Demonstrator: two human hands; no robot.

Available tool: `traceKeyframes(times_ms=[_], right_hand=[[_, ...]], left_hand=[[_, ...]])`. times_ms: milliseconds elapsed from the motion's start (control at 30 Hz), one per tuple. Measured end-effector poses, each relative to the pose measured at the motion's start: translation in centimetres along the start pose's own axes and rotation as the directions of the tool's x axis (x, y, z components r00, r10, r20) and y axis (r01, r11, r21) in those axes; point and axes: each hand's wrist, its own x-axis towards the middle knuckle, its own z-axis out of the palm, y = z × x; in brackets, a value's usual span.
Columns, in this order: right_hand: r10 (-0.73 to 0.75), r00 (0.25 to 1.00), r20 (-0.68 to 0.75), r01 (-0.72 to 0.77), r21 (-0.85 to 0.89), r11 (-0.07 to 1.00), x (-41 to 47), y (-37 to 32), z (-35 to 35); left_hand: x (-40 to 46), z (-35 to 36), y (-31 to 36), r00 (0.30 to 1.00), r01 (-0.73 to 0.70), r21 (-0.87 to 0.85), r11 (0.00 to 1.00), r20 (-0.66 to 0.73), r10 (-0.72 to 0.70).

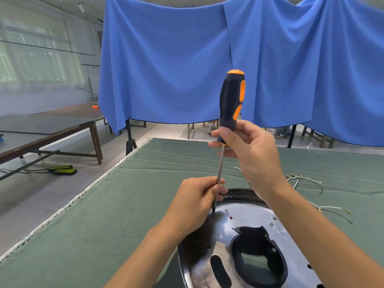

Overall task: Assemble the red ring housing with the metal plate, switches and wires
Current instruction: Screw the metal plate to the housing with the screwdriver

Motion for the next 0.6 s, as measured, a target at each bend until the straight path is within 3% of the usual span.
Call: traceKeyframes(times_ms=[167,267,467,600], right_hand=[[-0.038,0.993,-0.115,0.025,-0.111,0.993,-0.2,0.1,0.6],[-0.040,0.997,-0.066,0.031,-0.141,0.990,-0.6,0.0,0.8],[-0.032,0.991,0.132,0.036,-0.024,0.999,-0.2,-0.7,-0.4],[-0.068,0.998,0.019,0.069,-0.052,0.996,0.1,-0.8,-0.3]], left_hand=[[0.2,0.0,0.2,0.999,0.048,-0.080,0.996,-0.019,-0.049],[0.1,0.1,0.0,0.999,0.036,-0.084,0.996,-0.016,-0.037],[0.3,0.0,-0.3,0.999,0.042,-0.095,0.995,-0.003,-0.042],[0.1,0.0,-0.4,0.999,0.030,-0.029,0.999,0.030,-0.029]])
